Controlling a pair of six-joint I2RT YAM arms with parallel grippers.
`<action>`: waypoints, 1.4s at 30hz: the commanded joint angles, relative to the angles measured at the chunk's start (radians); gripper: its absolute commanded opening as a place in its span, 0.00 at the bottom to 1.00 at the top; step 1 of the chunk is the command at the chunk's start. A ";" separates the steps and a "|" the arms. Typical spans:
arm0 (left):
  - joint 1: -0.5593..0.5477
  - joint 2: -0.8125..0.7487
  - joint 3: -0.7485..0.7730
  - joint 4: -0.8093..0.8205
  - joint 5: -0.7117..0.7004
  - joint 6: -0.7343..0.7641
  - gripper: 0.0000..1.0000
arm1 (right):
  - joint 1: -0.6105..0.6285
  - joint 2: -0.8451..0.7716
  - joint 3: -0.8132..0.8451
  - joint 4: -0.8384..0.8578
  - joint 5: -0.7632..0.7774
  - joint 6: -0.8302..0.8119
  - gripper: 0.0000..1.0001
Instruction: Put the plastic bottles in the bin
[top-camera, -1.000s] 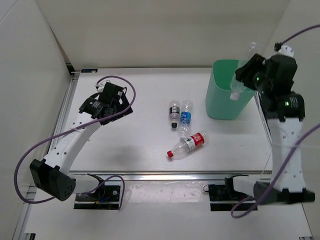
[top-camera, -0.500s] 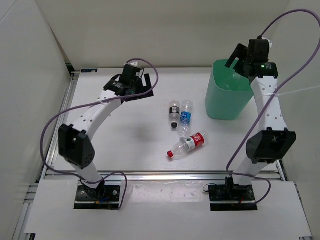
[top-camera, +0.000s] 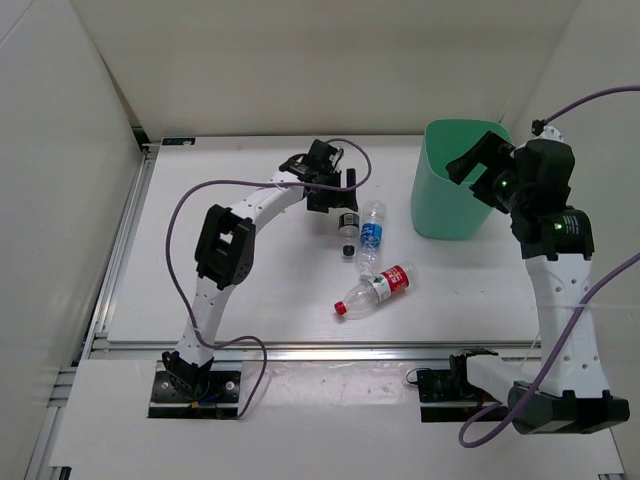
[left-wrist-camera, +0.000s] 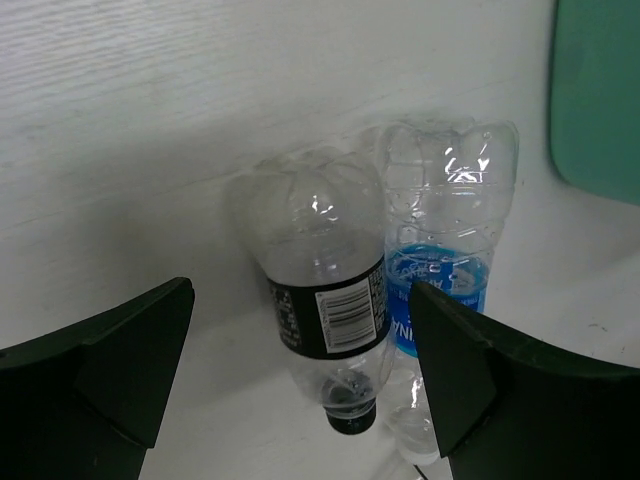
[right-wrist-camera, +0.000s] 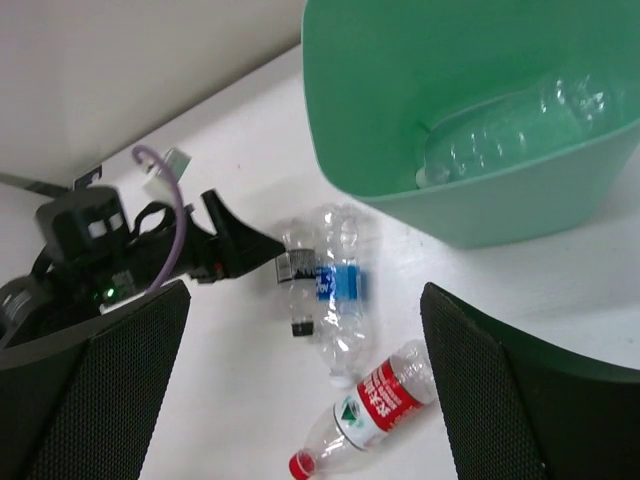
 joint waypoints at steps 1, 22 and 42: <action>-0.022 0.016 0.087 0.004 0.082 0.008 1.00 | -0.019 -0.057 -0.030 -0.010 -0.071 -0.005 1.00; 0.050 0.030 0.424 0.013 0.001 -0.211 0.47 | -0.019 -0.246 -0.033 -0.227 -0.026 0.068 1.00; -0.137 0.139 0.575 0.903 -0.105 -0.369 0.47 | -0.019 -0.383 0.332 -0.704 -0.149 0.119 1.00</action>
